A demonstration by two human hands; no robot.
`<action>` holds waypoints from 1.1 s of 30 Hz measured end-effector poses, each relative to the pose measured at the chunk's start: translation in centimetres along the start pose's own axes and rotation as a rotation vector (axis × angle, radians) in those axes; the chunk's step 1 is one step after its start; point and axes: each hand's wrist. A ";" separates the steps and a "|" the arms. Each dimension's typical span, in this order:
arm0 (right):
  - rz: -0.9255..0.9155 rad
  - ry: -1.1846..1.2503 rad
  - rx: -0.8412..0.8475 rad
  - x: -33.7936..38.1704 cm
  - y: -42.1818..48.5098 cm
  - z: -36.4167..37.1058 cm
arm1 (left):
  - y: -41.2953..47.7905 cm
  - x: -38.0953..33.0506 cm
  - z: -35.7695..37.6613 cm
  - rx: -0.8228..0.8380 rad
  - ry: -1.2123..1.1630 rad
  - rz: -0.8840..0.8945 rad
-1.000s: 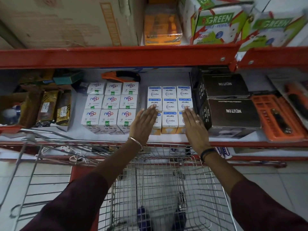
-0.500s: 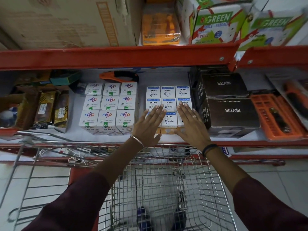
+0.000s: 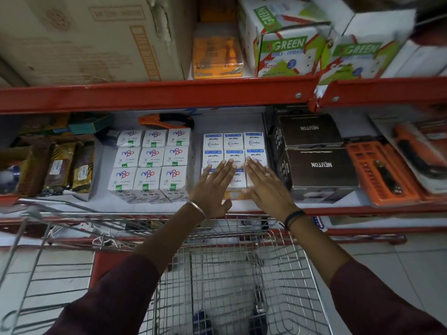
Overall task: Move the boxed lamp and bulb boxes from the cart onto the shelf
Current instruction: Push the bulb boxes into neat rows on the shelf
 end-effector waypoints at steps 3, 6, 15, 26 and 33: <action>0.082 0.087 -0.174 -1.1 -2.4 -2.6 | 1.1 -2.9 -1.5 -0.119 -0.251 -0.015; 0.226 0.091 -0.332 -3.8 -4.5 -4.7 | 3.2 -7.5 -2.7 -0.204 -0.537 -0.027; 0.545 -0.017 -0.125 -13.1 -5.8 -5.7 | 9.9 -16.8 -1.3 -0.101 -0.826 -0.319; 0.438 -0.068 -0.051 -14.6 -6.8 -6.7 | 9.9 -20.2 -2.0 -0.021 -0.720 -0.438; 0.489 -0.063 -0.015 -14.1 -7.6 -6.7 | 9.7 -20.7 -2.4 0.084 -0.564 -0.468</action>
Point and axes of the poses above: each hand's wrist, its own y-axis towards the middle knuckle, its own z-axis out of the palm, x = y × z, and after that the axes turned 1 degree about -x, right-handed
